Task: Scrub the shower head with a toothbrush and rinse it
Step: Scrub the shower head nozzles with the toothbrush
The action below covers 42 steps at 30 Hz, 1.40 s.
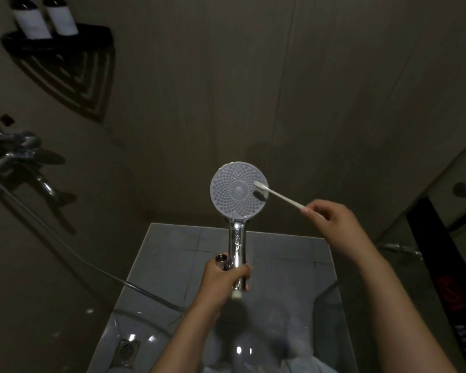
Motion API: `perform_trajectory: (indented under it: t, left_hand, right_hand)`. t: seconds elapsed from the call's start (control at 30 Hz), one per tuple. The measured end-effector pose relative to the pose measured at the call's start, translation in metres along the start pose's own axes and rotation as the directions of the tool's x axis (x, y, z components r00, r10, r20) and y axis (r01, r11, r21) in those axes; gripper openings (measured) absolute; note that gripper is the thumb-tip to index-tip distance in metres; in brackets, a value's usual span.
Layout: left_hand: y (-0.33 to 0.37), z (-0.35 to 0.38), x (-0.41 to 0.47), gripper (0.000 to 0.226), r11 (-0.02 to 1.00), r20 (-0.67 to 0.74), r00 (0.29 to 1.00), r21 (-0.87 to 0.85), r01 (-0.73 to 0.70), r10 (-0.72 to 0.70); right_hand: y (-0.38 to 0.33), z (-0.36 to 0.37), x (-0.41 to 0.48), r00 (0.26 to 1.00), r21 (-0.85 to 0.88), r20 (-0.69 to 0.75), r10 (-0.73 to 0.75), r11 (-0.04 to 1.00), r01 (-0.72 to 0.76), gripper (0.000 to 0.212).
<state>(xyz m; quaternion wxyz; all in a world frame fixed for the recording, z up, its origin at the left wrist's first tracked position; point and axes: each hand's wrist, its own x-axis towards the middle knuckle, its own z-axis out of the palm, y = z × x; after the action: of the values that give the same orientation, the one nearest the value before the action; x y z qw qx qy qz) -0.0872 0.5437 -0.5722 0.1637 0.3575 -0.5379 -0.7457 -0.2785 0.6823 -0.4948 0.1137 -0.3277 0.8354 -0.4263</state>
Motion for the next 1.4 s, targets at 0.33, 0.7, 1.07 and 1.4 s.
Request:
perform_trajectory:
  t: [0.33,0.7,1.07,1.4]
  left_hand:
    - [0.002,-0.002,-0.002,0.012,0.999,0.042,0.999,-0.053,0.000,0.002]
    - [0.006,-0.001,-0.003,0.014,1.000,0.050,0.999,0.004,-0.018,0.018]
    - [0.010,-0.002,-0.002,0.012,0.995,0.038,0.998,0.081,-0.058,0.055]
    - [0.013,0.003,-0.005,0.020,0.997,0.041,0.996,-0.004,-0.076,0.076]
  right_hand:
    - [0.000,0.004,-0.003,0.971,-0.021,0.233,0.049,0.999,-0.045,0.021]
    - [-0.016,-0.004,-0.011,0.981,0.080,0.191,0.039,0.995,-0.055,0.026]
    - [-0.011,0.018,-0.023,0.984,-0.056,0.180,0.005,0.998,0.005,0.026]
    - [-0.021,0.019,-0.026,0.998,0.127,0.025,-0.051,0.991,0.048,0.027]
